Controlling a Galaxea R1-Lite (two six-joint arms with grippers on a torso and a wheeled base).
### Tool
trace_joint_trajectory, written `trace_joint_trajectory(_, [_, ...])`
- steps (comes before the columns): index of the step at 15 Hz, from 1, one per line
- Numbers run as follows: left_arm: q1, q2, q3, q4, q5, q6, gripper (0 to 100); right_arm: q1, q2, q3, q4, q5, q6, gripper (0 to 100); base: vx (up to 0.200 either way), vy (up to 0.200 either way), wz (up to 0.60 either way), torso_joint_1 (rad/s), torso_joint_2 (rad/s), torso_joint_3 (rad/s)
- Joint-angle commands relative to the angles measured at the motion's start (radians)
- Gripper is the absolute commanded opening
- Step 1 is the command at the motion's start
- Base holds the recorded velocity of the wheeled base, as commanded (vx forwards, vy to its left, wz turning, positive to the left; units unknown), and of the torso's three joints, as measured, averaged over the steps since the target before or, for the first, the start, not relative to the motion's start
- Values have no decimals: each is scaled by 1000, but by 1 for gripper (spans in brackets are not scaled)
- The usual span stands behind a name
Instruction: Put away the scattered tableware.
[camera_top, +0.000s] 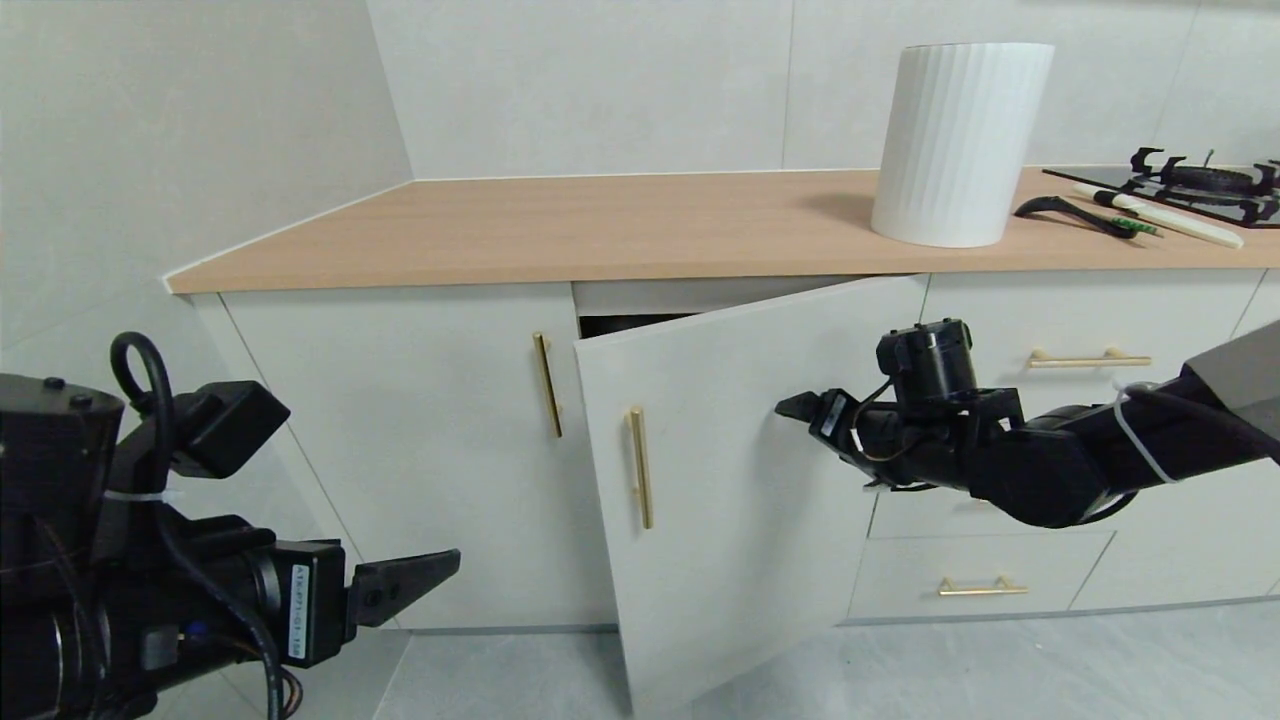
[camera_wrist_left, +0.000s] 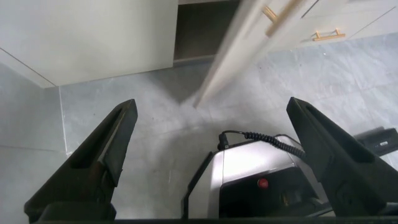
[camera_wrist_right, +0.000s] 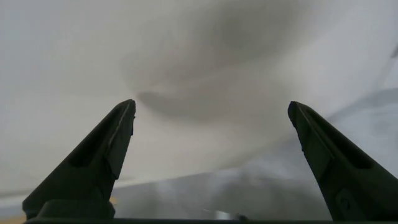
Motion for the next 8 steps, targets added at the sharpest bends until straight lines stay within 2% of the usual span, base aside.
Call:
trace_joint_trajectory(1, [0, 1, 0, 0, 0, -1, 100, -1, 25, -33, -1, -5, 20, 100, 0, 0, 0, 0, 0, 0])
trace_joint_trajectory(8, [0, 1, 0, 0, 0, -1, 100, -36, 158, -179, 1, -149, 95, 100, 0, 0, 0, 0, 0, 0])
